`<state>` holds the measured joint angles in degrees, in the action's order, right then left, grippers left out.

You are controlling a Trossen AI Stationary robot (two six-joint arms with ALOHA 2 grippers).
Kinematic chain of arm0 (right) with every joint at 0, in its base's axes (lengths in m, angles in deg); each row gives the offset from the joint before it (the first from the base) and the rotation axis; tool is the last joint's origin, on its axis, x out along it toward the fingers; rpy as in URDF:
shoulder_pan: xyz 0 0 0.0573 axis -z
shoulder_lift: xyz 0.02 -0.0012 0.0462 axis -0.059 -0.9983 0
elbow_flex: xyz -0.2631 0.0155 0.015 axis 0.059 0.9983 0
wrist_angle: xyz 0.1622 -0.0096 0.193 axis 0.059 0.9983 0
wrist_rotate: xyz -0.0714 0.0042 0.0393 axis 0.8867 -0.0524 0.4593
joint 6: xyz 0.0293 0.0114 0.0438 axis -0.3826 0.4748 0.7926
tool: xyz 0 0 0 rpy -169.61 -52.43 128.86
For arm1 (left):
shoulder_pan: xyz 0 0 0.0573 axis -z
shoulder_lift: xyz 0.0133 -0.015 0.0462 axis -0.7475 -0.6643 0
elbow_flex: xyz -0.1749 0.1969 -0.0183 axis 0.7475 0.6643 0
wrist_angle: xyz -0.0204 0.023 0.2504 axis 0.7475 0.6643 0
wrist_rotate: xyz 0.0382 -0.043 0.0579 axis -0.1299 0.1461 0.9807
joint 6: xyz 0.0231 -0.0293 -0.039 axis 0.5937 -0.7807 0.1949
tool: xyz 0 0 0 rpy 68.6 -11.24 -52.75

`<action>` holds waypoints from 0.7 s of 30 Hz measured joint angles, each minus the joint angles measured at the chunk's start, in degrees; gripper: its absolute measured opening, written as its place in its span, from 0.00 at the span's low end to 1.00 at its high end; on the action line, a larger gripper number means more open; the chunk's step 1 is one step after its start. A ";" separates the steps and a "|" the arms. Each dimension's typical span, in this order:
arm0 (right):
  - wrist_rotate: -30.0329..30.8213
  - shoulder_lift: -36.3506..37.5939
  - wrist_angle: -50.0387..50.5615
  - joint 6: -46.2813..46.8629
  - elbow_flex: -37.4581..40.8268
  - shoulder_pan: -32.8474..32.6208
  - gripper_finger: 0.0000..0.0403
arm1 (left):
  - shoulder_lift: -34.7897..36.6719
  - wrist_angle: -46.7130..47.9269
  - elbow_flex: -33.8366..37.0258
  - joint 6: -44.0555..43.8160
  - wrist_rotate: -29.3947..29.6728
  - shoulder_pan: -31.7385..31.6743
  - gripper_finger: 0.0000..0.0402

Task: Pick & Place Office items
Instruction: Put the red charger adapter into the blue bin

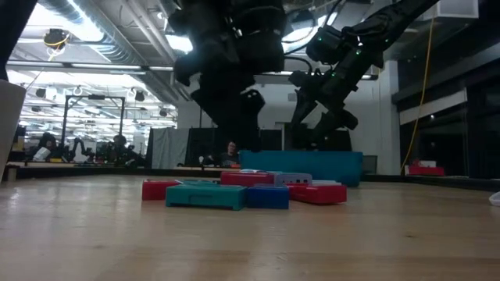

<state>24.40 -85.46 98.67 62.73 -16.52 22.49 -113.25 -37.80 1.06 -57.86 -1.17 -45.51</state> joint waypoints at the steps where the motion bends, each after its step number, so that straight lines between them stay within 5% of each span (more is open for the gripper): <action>1: -0.01 0.00 -0.04 -0.08 0.00 -0.07 0.74 | -0.37 0.17 -0.04 -0.94 -0.22 0.16 0.71; 21: -0.01 0.00 -1.44 -0.74 0.00 -0.46 0.74 | -5.78 -1.73 0.14 -6.87 1.41 1.86 0.71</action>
<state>24.39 -85.46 97.23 61.99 -16.52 22.03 -119.03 -39.52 1.20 -64.73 0.24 -43.64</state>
